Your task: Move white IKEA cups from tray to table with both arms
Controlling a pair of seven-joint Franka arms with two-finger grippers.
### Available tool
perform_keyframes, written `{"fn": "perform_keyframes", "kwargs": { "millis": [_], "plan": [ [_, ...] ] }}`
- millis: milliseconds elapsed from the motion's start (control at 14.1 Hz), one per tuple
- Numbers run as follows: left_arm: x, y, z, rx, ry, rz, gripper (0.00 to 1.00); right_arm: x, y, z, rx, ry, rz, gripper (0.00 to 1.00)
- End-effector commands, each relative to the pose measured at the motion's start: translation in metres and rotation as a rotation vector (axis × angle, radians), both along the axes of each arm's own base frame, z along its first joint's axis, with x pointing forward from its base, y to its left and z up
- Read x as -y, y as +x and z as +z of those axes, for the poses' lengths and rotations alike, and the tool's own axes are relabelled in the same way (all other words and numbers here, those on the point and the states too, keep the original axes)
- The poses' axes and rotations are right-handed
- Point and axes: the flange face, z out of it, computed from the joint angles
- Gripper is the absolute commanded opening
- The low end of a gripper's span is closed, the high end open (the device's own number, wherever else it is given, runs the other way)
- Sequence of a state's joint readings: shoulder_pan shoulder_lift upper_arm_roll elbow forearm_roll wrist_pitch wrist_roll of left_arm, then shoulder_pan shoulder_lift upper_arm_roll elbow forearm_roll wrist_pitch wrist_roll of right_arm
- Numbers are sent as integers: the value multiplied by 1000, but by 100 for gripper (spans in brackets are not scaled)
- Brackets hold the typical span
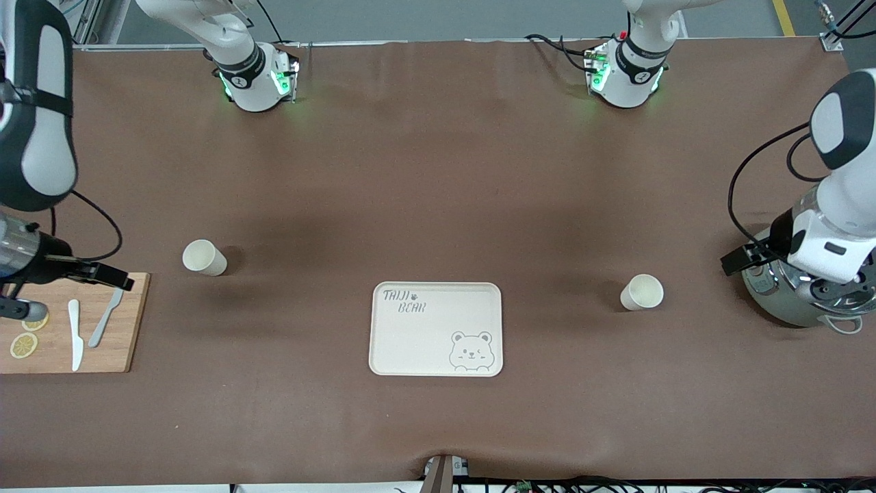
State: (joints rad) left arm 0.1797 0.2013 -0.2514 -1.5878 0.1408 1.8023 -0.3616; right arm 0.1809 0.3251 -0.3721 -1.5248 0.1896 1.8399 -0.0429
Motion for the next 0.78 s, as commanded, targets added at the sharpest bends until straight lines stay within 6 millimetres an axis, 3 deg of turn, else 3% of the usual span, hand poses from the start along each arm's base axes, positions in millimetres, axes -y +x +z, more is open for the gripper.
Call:
{"fn": "perform_keyframes", "kwargs": {
  "millis": [0,71,285,711],
  "plan": [
    [1,-18,34,-2,17,-16,100,17,3,30,-22,-3,-12,100],
    [4,-24,42,-11,21,-17,100,20,-3,34,-49,9,-15,100],
    [10,-40,65,-25,18,-44,100,29,-39,75,-91,45,-19,100],
    [13,-58,91,-43,9,-78,100,21,-97,131,-104,17,23,100]
  ]
}}
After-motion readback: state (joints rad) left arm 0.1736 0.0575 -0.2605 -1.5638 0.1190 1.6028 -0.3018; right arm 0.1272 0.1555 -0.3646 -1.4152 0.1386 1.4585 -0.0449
